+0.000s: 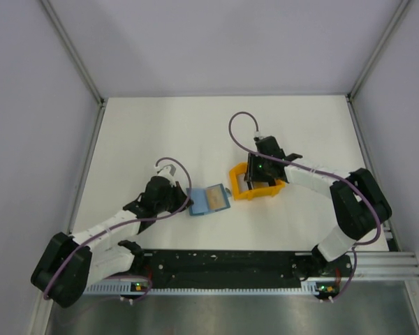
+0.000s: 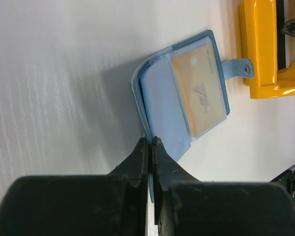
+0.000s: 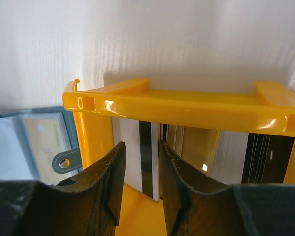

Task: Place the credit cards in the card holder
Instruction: Pick up the credit card from the storage box.

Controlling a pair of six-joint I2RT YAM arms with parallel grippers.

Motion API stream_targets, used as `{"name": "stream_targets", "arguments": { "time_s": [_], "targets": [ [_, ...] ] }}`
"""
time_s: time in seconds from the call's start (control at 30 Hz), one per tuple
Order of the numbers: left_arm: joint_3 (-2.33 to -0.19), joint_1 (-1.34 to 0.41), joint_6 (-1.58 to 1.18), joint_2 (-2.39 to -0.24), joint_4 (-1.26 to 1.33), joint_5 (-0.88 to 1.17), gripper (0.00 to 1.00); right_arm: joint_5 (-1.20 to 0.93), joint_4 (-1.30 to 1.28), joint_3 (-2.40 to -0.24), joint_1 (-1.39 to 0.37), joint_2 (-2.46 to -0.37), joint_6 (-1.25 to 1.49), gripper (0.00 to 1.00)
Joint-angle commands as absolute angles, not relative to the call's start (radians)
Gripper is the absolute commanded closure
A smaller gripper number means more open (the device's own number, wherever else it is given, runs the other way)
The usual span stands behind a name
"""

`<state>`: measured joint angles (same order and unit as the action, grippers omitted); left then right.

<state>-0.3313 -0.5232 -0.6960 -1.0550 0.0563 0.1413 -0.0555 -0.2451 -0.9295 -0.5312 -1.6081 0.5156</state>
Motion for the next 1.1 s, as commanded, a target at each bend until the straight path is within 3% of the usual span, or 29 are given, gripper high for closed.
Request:
{"name": "stream_targets", "arguments": {
  "time_s": [0.0,0.57,1.07],
  "targets": [
    [-0.364,-0.518,-0.677,-1.066,0.101,0.155,1.00,-0.146,-0.190,-0.953,-0.523,-1.579,0.509,0.68],
    [-0.364,-0.518,-0.680,-1.091,0.123,0.170,1.00,-0.403,-0.126,-0.988,-0.581,-1.609,0.495,0.71],
    [-0.359,-0.518,-0.678,-1.078,0.118,0.172,1.00,-0.314,-0.176,-1.020,-0.641,-1.666,0.496,0.68]
  ]
}}
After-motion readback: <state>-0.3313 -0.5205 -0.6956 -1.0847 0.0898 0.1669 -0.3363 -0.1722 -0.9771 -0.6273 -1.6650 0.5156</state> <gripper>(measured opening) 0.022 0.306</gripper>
